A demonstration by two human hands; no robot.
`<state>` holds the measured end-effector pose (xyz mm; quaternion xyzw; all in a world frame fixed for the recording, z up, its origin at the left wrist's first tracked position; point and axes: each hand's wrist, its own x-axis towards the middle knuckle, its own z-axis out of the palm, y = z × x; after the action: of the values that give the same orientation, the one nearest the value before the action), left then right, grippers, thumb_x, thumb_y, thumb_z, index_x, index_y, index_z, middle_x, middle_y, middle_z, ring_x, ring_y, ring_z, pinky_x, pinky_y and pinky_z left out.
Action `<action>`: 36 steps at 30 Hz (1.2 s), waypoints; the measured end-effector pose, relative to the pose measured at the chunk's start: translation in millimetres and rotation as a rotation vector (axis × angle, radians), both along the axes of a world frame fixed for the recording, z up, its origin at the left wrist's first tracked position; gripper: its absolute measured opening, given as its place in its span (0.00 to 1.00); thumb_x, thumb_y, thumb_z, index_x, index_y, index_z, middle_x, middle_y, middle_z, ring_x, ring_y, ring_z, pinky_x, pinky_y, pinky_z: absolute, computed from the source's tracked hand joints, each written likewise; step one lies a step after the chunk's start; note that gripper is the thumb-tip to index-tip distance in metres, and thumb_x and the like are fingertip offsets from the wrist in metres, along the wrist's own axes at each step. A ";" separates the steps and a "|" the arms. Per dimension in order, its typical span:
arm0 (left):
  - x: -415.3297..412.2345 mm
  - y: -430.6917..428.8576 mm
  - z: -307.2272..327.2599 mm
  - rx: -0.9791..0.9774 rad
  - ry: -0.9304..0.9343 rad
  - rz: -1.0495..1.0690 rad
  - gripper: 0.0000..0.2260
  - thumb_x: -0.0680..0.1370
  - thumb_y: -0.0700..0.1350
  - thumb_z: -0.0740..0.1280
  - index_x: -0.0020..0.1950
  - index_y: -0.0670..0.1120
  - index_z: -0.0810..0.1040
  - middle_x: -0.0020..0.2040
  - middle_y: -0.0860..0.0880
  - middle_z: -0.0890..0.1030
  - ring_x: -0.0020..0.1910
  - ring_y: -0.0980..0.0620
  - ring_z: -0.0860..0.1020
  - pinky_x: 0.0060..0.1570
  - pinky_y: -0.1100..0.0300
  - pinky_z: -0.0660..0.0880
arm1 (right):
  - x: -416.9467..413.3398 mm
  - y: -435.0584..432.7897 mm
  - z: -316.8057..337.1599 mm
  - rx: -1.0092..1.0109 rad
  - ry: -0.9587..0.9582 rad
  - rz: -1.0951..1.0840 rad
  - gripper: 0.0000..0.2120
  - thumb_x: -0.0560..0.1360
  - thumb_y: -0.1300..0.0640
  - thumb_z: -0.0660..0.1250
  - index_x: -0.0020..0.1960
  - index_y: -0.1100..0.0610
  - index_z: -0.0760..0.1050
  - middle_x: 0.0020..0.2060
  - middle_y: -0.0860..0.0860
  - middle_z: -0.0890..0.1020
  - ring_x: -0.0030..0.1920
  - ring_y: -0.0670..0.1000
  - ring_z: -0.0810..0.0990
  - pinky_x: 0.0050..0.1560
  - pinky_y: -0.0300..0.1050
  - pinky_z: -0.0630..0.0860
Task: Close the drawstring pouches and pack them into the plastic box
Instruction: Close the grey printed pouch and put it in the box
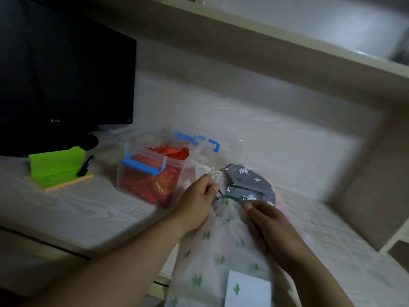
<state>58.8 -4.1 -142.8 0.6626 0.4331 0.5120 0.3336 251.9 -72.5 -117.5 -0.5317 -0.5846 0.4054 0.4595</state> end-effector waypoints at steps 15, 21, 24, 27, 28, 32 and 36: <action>-16.0 -45.6 66.4 0.003 -0.097 -0.098 0.01 0.80 0.48 0.65 0.50 0.51 0.75 0.44 0.46 0.83 0.42 0.44 0.82 0.46 0.44 0.79 | 0.1 32.9 72.9 0.137 0.255 -0.279 0.07 0.80 0.63 0.64 0.47 0.60 0.80 0.38 0.61 0.83 0.39 0.58 0.78 0.42 0.49 0.73; -88.4 -12.4 150.0 0.200 -0.078 0.183 0.08 0.82 0.44 0.65 0.59 0.55 0.75 0.45 0.46 0.84 0.41 0.45 0.84 0.42 0.50 0.82 | -62.6 65.3 122.9 0.278 0.111 -0.111 0.10 0.79 0.66 0.64 0.51 0.56 0.82 0.39 0.60 0.82 0.35 0.55 0.75 0.32 0.44 0.71; -131.8 12.6 167.5 0.202 0.011 0.292 0.11 0.83 0.42 0.63 0.57 0.59 0.75 0.44 0.48 0.84 0.38 0.47 0.84 0.36 0.51 0.81 | -100.4 106.5 141.3 0.317 0.053 -0.100 0.07 0.80 0.65 0.66 0.50 0.58 0.83 0.41 0.59 0.83 0.38 0.55 0.78 0.36 0.48 0.76; -161.7 39.9 169.2 0.155 0.121 0.376 0.10 0.84 0.40 0.61 0.54 0.56 0.75 0.47 0.48 0.82 0.41 0.47 0.83 0.38 0.51 0.81 | -130.9 152.2 150.9 0.329 -0.023 -0.133 0.09 0.79 0.65 0.67 0.47 0.56 0.84 0.38 0.56 0.83 0.36 0.54 0.78 0.34 0.46 0.75; -168.6 49.1 166.3 0.126 0.178 0.403 0.10 0.83 0.40 0.60 0.56 0.55 0.75 0.50 0.48 0.81 0.44 0.46 0.82 0.41 0.50 0.82 | -138.2 167.8 147.8 0.321 -0.067 -0.143 0.09 0.79 0.65 0.67 0.47 0.56 0.84 0.39 0.55 0.84 0.37 0.54 0.79 0.35 0.45 0.76; -178.0 71.9 145.0 -0.059 0.639 0.370 0.19 0.82 0.46 0.64 0.72 0.55 0.71 0.68 0.48 0.74 0.61 0.43 0.78 0.60 0.47 0.79 | -152.3 203.5 116.5 0.155 -0.785 -0.130 0.14 0.80 0.48 0.63 0.56 0.53 0.84 0.55 0.55 0.84 0.57 0.60 0.81 0.58 0.49 0.78; -169.4 77.6 135.0 -0.130 1.095 0.283 0.14 0.81 0.54 0.62 0.59 0.51 0.84 0.63 0.49 0.81 0.63 0.44 0.77 0.67 0.47 0.71 | -138.8 195.3 94.8 0.141 -0.929 -0.220 0.15 0.81 0.51 0.58 0.59 0.52 0.81 0.57 0.55 0.81 0.60 0.62 0.77 0.63 0.53 0.75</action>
<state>-110.7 73.4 -7.8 0.7450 0.6580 0.1060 0.0287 113.1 122.7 -22.7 -0.6828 -0.6944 0.0336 0.2247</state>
